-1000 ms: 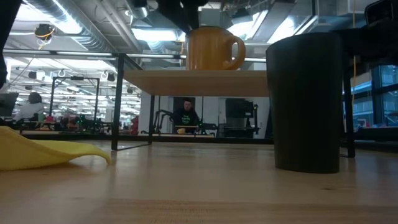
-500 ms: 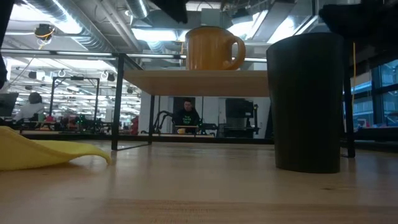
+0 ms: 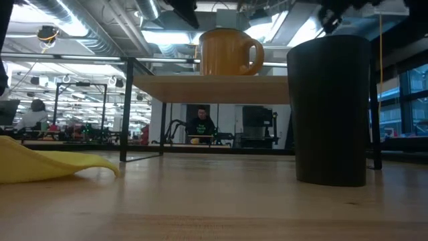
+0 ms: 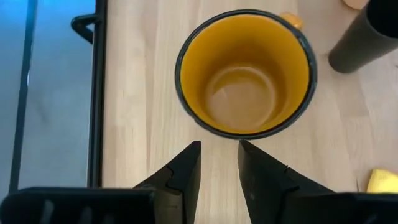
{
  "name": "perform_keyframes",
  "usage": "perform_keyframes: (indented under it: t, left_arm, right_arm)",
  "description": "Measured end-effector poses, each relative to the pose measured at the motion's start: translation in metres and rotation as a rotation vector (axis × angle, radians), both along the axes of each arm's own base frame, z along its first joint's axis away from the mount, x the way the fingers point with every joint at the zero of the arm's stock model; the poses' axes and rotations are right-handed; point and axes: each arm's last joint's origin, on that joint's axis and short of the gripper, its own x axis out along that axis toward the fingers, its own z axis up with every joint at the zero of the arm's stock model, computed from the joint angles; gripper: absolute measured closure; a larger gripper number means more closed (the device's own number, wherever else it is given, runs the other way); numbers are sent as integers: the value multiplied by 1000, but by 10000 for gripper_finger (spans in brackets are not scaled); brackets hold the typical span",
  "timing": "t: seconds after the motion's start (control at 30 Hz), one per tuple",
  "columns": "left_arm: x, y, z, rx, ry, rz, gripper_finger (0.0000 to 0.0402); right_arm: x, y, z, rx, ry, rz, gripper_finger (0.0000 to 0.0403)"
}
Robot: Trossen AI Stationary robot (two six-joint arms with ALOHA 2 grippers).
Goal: Stack small to large cups/mugs on shelf
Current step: Put the yellow mug on the shelf
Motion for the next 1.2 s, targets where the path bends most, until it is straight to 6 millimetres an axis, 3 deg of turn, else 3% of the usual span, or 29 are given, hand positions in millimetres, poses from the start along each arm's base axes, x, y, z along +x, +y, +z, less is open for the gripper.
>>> perform_keyframes:
  t: [0.17, 0.5, 0.7, 0.9, 1.07, 1.2]
  left_arm:
    - [-4, 8, 1, 3, 0, 31, 302]
    - [-41, 11, 11, -11, -62, 118, 302]
    - [-64, 1, -18, -92, -216, 156, 302]
    - [-68, -1, -59, -169, -363, 253, 302]
    - [-61, -4, -86, -232, -343, 298, 302]
    - [-55, -8, -87, -252, -390, 288, 302]
  right_arm:
    - [32, -3, 30, 213, 37, -53, 350]
    - [68, -4, 85, 208, -108, 0, 350]
    - [81, -4, 77, 224, 42, 57, 350]
    - [80, -14, 42, 110, 401, -300, 350]
    - [79, -17, 33, 142, 470, -450, 350]
    - [86, -18, 26, 175, 498, -497, 362]
